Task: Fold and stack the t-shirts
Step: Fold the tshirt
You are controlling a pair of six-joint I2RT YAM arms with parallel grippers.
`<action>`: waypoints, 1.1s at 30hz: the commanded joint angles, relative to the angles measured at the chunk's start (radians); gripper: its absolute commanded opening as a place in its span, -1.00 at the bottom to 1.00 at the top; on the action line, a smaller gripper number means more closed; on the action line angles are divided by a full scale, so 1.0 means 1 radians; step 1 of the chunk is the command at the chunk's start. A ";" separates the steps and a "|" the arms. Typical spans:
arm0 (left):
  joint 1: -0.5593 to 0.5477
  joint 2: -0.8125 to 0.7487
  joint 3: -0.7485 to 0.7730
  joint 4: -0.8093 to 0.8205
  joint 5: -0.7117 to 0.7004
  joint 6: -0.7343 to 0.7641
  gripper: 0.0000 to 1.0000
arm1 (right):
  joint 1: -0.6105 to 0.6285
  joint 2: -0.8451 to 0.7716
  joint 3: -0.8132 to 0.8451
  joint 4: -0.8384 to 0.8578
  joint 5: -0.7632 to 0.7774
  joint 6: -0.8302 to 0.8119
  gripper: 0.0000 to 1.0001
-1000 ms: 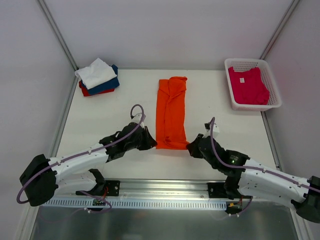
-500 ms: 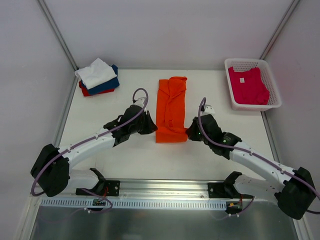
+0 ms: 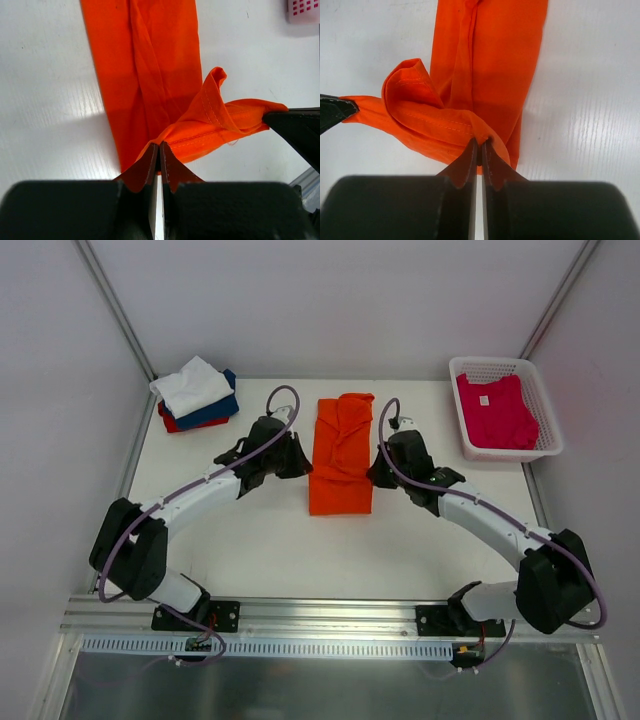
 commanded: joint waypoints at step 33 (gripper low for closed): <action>0.184 0.489 0.412 0.020 0.195 0.115 -1.00 | -0.216 0.485 0.370 0.057 -0.195 -0.098 -0.99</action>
